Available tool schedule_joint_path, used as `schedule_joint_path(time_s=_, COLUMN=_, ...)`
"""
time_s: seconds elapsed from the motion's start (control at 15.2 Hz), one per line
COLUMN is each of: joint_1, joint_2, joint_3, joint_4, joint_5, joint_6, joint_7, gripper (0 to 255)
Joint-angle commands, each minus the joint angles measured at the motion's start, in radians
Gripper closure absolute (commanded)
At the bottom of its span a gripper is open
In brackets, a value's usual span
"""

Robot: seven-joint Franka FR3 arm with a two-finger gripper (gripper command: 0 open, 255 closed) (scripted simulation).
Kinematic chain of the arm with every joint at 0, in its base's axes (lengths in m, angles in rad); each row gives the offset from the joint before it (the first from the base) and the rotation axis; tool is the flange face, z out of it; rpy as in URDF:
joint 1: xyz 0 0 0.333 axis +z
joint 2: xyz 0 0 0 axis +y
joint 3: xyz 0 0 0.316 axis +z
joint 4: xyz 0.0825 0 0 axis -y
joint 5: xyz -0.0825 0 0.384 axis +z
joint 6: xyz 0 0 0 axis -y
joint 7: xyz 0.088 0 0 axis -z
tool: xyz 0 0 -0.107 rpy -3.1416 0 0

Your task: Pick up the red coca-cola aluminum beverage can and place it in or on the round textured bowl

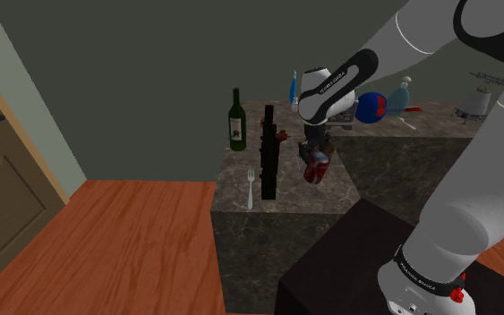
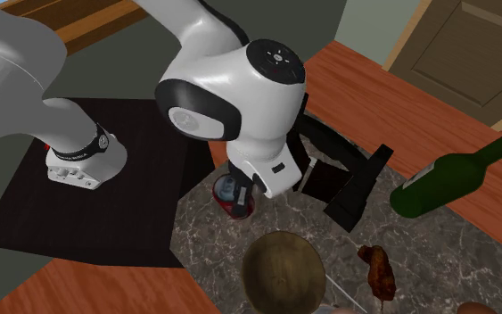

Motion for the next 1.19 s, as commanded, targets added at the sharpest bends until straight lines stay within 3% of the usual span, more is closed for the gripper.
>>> schedule_joint_path(time_s=0.0, joint_1=0.0, joint_2=-0.021, joint_3=0.0, joint_4=0.007, joint_5=0.0, joint_6=-0.027, joint_7=-0.002, gripper=255)
schedule_joint_path(time_s=1.12, joint_1=0.004, joint_2=-0.158, joint_3=0.007, joint_4=0.108, joint_5=0.004, joint_6=-0.264, joint_7=-0.02, gripper=255)
